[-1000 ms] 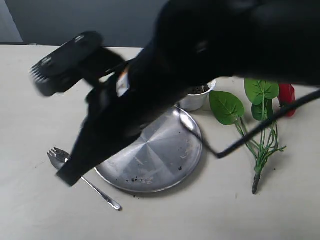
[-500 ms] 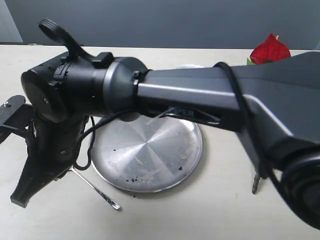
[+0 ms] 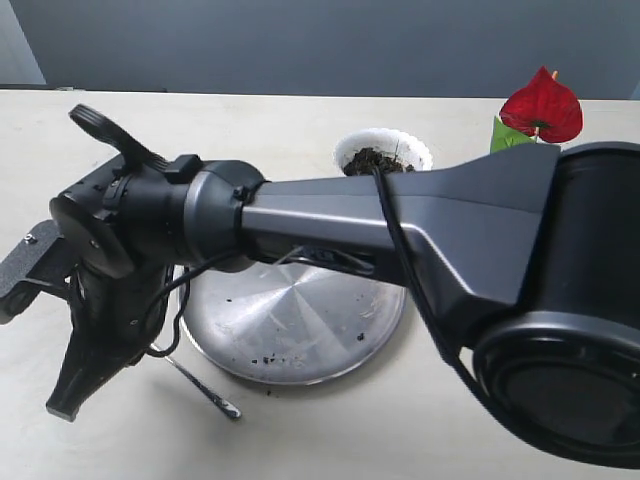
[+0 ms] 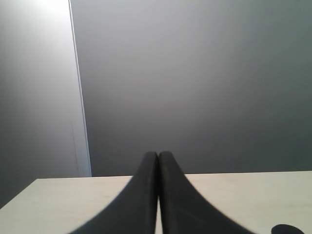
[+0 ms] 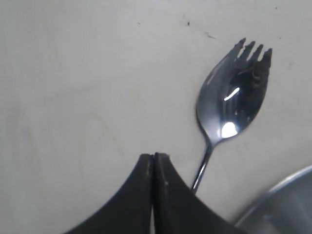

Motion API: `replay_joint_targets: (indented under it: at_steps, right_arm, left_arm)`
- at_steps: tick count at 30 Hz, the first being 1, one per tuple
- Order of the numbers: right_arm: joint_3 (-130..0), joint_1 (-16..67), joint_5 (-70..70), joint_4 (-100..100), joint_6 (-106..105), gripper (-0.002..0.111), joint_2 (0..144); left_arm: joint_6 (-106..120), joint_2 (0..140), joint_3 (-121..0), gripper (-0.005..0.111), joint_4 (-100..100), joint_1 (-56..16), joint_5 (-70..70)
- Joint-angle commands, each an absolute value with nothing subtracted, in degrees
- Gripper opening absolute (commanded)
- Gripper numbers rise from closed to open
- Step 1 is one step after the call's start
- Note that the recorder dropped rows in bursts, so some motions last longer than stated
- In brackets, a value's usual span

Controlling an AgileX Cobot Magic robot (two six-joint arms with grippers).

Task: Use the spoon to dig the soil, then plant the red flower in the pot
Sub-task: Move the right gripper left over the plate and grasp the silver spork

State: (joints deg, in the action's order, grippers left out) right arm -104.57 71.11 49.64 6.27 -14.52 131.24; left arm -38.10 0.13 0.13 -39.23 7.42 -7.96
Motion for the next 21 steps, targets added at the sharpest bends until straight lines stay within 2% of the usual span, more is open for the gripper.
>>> replay_joint_targets:
  at_steps: [1,5,7,13,14,21]
  right_arm:
    - [-104.95,71.10,48.68,5.11,-13.18,-0.001,131.87]
    - [-104.95,71.10,49.31,4.85,-11.69,-0.001,132.78]
    - [-104.95,71.10,49.60,4.85,-11.69,0.004,133.01]
    - [-104.95,71.10,48.65,4.19,-10.27,0.047,133.49]
    - [-104.95,71.10,48.50,3.94,-9.94,0.051,133.49]
    - [-104.95,71.10,46.34,2.86,-8.73,0.049,133.49]
  left_arm:
    - [-38.41,0.00,0.00,0.000,-38.82,7.16,-8.58]
    - [-38.41,0.00,0.00,0.000,-38.82,7.16,-8.58]
    - [-38.41,0.00,0.00,0.000,-38.82,7.16,-8.58]
    - [-38.41,0.00,0.00,0.000,-38.82,7.16,-8.58]
    - [-38.41,0.00,0.00,0.000,-38.82,7.16,-8.58]
    - [-38.41,0.00,0.00,0.000,-38.82,7.16,-8.58]
